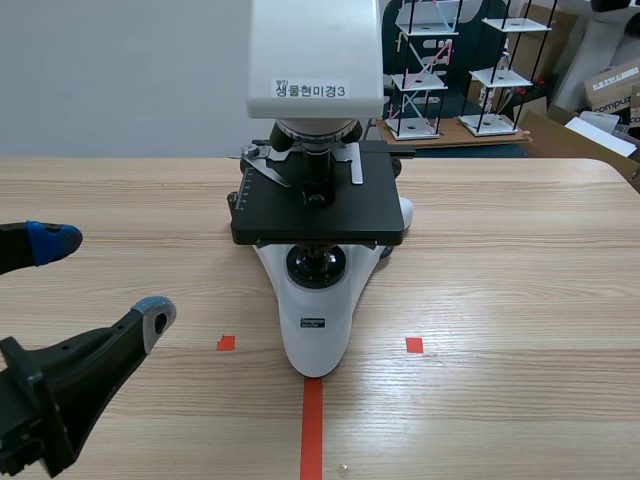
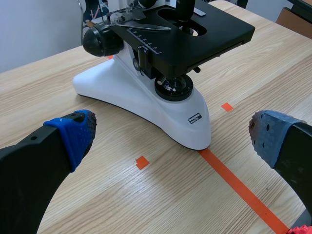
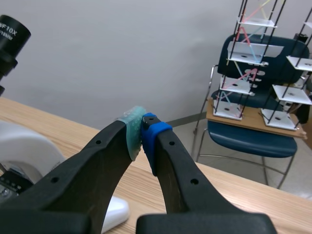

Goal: Point at the coarse focus knob

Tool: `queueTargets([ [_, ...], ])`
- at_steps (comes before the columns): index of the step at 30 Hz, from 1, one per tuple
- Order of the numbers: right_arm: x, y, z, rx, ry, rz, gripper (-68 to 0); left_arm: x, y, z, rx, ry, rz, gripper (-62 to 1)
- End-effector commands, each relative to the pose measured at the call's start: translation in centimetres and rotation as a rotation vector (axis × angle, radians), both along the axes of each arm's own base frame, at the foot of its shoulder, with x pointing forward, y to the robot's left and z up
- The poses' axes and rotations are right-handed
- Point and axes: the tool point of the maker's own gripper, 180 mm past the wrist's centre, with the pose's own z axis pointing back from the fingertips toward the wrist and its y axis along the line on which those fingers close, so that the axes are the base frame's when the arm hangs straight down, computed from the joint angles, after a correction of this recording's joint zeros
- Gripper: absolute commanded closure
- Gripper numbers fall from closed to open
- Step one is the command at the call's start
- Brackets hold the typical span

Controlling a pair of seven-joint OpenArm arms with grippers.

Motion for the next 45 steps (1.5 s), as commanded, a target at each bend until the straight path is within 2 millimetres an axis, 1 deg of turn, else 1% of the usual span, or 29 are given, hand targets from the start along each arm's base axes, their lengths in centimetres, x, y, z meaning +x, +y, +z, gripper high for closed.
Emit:
queueTargets([
  [1,0.4,0.8,2.4,0.023,-0.059,0.020,-2.1,0.1,-0.5,1.1,-0.025,-0.029,-0.010,-62.3],
  [3,1.2,1.5,2.3,0.034,-0.046,0.030,-2.1,0.1,-0.5,1.1,-0.025,-0.029,-0.010,-62.3],
  [6,2.2,2.5,1.5,0.038,-0.005,0.049,-2.1,0.1,-0.5,1.0,-0.024,-0.028,-0.010,-62.3],
  [9,2.9,4.0,0.2,0.033,0.060,0.079,-2.1,0.1,-0.5,1.0,-0.023,-0.028,-0.010,-62.3],
  [11,3.0,5.3,-1.1,0.028,0.127,0.112,-2.1,0.1,-0.5,1.0,-0.023,-0.028,-0.010,-62.3],
  [14,2.6,7.4,-3.0,-0.014,0.203,0.183,-2.1,0.0,-0.5,0.9,-0.018,-0.022,-0.010,-62.3],
  [18,2.2,8.6,-4.3,-0.032,0.253,0.211,-2.1,0.0,-0.5,0.9,-0.019,-0.022,-0.010,-62.3],
  [20,2.1,8.8,-4.8,-0.049,0.270,0.212,-2.1,0.0,-0.5,0.9,-0.019,-0.022,-0.010,-62.3],
  [23,2.2,8.3,-5.4,-0.071,0.292,0.186,-2.2,0.0,-0.5,0.9,-0.019,-0.022,-0.010,-62.3],
  [28,2.2,7.3,-7.7,-0.094,0.374,0.155,-2.2,0.0,-0.5,0.9,-0.019,-0.022,-0.010,-62.3],
  [33,2.2,6.6,-9.1,-0.093,0.417,0.138,-2.2,0.0,-0.5,0.9,-0.019,-0.022,-0.010,-62.3],
  [45,2.2,6.6,-9.2,-0.090,0.422,0.142,-2.2,0.0,-0.5,0.9,-0.019,-0.022,-0.010,-62.3],
])
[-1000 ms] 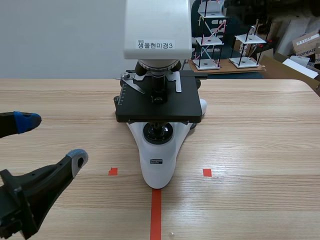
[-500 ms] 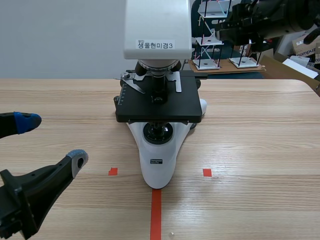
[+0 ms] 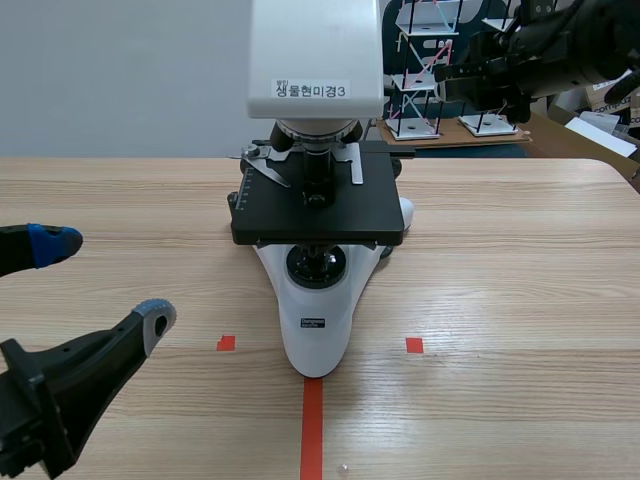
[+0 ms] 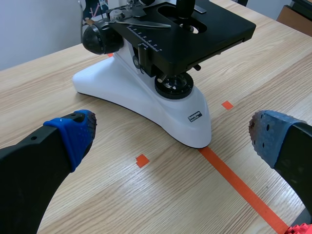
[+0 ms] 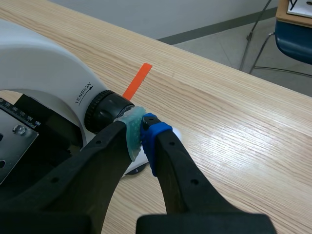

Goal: Point at the coarse focus knob

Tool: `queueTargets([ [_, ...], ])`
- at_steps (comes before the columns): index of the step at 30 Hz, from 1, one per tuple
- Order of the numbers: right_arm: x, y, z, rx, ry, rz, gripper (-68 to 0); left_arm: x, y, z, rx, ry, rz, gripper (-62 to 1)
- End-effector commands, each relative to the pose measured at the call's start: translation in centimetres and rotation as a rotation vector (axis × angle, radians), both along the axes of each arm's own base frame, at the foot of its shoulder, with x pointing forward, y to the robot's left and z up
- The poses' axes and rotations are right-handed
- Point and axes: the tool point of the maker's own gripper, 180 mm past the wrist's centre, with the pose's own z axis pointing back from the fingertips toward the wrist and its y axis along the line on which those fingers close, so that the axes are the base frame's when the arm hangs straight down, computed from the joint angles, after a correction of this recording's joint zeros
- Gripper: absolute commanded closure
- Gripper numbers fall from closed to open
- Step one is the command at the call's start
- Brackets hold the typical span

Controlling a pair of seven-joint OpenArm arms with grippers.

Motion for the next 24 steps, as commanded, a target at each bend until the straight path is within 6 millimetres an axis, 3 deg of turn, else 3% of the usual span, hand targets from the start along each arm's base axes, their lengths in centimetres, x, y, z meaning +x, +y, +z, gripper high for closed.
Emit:
queueTargets([
  [1,0.47,-0.21,1.66,0.008,-0.044,0.002,-2.2,0.07,-0.49,1.05,-0.024,-0.028,-0.009,-62.3],
  [24,0.51,-0.11,1.87,0.016,-0.053,0.005,-2.2,0.06,-0.49,1.05,-0.024,-0.028,-0.009,-62.3],
])
